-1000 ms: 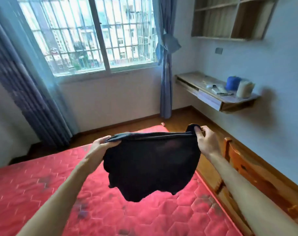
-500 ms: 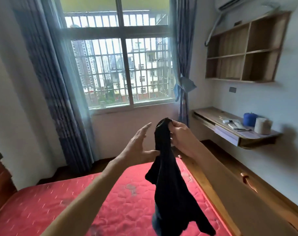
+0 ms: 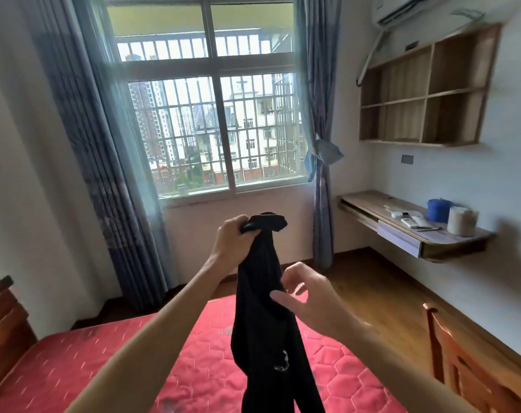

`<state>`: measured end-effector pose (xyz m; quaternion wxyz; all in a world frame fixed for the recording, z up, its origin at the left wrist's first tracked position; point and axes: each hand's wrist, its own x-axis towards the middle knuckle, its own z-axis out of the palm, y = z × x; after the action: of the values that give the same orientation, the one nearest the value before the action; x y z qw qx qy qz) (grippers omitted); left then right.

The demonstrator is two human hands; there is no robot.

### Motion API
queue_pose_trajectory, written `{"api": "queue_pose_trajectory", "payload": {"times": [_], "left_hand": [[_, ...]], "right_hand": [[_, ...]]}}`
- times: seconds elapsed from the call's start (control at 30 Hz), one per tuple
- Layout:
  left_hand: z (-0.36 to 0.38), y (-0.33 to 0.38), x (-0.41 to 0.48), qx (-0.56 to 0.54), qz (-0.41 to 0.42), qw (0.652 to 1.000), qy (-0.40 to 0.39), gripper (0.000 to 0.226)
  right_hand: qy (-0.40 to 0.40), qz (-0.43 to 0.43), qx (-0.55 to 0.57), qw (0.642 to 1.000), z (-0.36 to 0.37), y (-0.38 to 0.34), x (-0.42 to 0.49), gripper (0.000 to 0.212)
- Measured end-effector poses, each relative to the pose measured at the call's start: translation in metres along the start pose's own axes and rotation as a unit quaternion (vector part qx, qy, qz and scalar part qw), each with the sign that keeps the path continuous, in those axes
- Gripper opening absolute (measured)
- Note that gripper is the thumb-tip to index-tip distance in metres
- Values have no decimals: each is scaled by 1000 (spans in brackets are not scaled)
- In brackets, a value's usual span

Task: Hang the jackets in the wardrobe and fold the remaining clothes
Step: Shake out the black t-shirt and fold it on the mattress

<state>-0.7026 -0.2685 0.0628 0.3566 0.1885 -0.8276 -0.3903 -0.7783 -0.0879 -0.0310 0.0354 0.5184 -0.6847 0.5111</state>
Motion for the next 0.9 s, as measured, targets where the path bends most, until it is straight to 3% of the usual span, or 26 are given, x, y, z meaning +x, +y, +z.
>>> {"api": "queue_pose_trajectory", "payload": {"times": [0.07,0.17,0.23,0.33,0.4,0.47,0.53,0.63,0.73,0.83,0.9], "left_hand": [[-4,7,-3,-30,-16,999,-4,11],[-12,15,-12,-50,-24,998,-3,20],[-21,17,-17,-49,-26,998,-5,20],[-40,19,-26,-49,-46,997,-26,16],[-53,19,-31,-46,-59,997,-33,19],[-66,17,-36,-44,-62,997,-31,20],[-79,15,-41,-45,-58,997,-17,20],[-104,5,-48,-8,-27,999,31,22],[-145,-15,-58,132,3,990,58,25],[-185,-35,-77,253,-32,965,62,8],[-206,-44,-96,283,-48,957,47,20]], "right_hand": [[-94,42,-36,994,17,15,-16,43],[-167,74,-35,983,39,37,-23,72],[-161,69,-46,983,54,44,-22,80],[-90,90,-12,992,68,43,-12,90],[-56,69,-12,996,79,39,1,70],[-29,44,-31,998,87,33,14,32],[-22,38,-20,999,91,25,25,16],[28,80,16,996,85,19,34,11],[114,144,55,981,62,18,41,13],[171,161,45,971,38,12,48,10],[185,168,48,967,25,4,50,10]]}}
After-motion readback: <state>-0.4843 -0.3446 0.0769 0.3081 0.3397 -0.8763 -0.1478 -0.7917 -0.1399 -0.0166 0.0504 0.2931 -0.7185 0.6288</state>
